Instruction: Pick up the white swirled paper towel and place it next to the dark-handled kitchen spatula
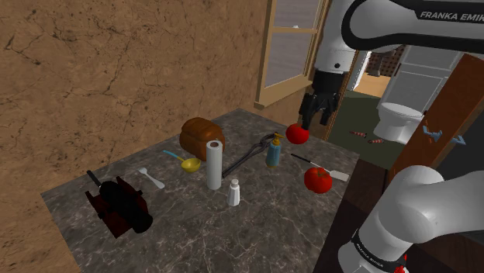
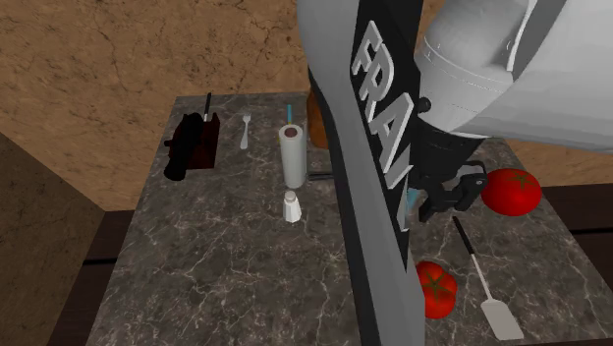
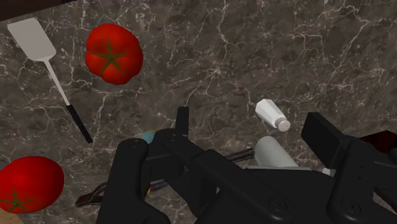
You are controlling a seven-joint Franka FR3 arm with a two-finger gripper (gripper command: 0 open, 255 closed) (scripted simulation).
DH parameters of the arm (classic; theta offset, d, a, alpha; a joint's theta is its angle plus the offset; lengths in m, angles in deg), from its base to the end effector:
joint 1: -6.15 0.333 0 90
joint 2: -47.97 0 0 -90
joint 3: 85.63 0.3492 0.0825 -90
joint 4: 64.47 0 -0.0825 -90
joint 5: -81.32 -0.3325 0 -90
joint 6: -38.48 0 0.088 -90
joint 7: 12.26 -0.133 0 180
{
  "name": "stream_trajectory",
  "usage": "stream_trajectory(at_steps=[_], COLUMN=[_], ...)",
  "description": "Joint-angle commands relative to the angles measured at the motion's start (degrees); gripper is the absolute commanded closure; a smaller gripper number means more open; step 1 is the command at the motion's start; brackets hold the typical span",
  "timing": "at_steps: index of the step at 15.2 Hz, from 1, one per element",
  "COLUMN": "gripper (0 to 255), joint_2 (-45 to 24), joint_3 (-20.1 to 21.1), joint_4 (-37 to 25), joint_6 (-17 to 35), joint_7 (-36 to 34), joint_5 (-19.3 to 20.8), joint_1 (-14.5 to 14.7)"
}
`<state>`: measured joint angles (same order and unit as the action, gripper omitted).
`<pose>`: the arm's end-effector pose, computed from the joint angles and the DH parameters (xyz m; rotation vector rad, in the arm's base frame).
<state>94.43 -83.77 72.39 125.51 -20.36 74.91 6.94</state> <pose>0.2160 0.0289 0.5760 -3.0531 0.1580 0.1019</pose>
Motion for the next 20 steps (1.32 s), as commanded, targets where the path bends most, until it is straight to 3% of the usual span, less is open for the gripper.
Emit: stream_trajectory(at_steps=[1,11,20], gripper=[0,0,0], joint_2=[0.00,-19.13,-38.36], joint_3=[0.00,6.54,11.39], joint_4=[0.00,-5.95,-17.63], joint_6=[0.00,14.42,22.83], joint_7=[0.00,-4.81,-10.24], joint_5=[0.00,-2.32,-0.05], joint_1=[0.00,1.54,2.39])
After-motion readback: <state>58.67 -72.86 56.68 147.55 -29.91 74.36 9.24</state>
